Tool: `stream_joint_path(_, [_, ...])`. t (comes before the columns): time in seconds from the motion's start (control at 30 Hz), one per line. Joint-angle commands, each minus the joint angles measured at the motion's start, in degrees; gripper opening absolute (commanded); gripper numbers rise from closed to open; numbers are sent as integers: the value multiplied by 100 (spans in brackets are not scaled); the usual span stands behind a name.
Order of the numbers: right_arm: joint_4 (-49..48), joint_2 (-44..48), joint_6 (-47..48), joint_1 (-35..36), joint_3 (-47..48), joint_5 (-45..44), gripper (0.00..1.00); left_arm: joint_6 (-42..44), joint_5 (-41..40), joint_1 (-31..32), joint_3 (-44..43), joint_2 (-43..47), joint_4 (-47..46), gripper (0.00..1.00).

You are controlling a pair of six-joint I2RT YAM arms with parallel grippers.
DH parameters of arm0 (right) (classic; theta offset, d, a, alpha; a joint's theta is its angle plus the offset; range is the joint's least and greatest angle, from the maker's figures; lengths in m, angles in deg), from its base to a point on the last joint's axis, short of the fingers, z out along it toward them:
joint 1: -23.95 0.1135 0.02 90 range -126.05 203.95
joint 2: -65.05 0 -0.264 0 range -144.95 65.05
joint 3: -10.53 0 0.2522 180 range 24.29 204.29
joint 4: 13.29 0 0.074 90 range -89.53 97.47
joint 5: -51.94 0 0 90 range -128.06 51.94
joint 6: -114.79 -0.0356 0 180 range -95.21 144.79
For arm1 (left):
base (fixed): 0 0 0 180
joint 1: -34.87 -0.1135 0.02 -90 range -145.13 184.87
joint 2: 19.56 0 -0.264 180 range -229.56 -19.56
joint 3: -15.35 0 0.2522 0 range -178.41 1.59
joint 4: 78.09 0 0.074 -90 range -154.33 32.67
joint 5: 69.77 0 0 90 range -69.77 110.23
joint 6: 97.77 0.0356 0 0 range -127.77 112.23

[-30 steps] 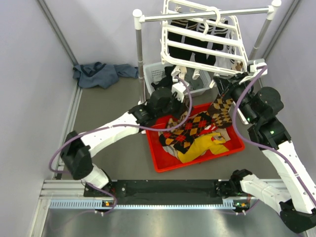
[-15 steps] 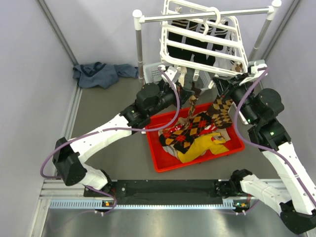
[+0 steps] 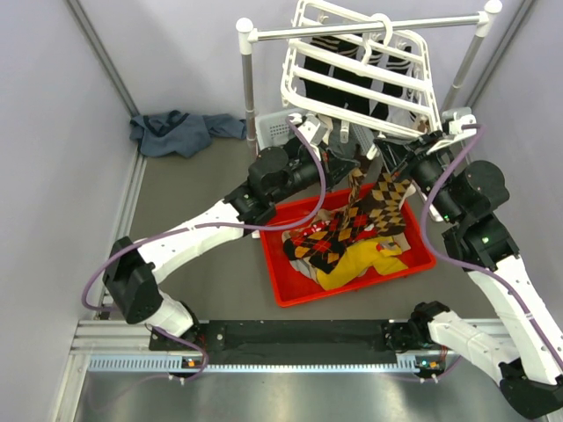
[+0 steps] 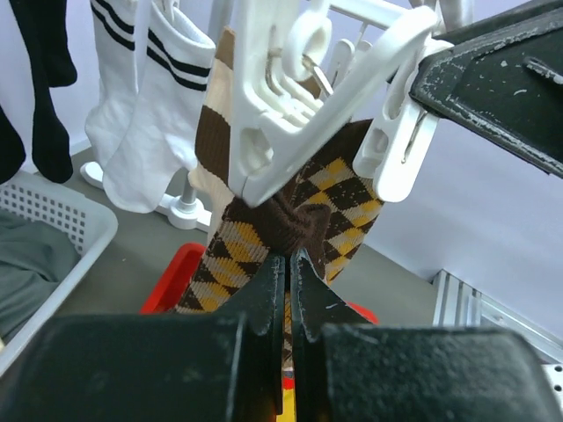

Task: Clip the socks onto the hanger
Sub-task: Clamp the sock onto the hanger.

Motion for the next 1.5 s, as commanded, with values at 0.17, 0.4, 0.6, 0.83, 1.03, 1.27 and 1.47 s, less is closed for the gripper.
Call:
stream_joint_path(0.17, [-220, 72, 94, -10, -26, 277, 4, 4, 523, -25, -370, 17, -519, 0])
stream_joint_path(0.4, [-220, 81, 244, -18, -26, 357, 4, 91, 945, -78, -493, 25, -318, 0])
stream_joint_path(0.6, [-202, 90, 297, -10, -26, 418, 4, 206, 1147, -157, -546, 78, -124, 0])
stream_joint_path(0.83, [-185, 90, 297, -10, -8, 611, 4, 179, 1297, -254, -634, 17, -185, 0])
stream_joint_path(1.03, [-167, 63, 323, -18, 18, 699, 4, 83, 1446, -306, -686, -27, -378, 0])
stream_joint_path(1.27, [-158, 55, 323, -18, 18, 761, 4, 30, 1534, -333, -695, 8, -493, 0])
stream_joint_path(1.47, [-132, 54, 332, -18, 18, 778, 3, -32, 1587, -342, -643, 69, -590, 0])
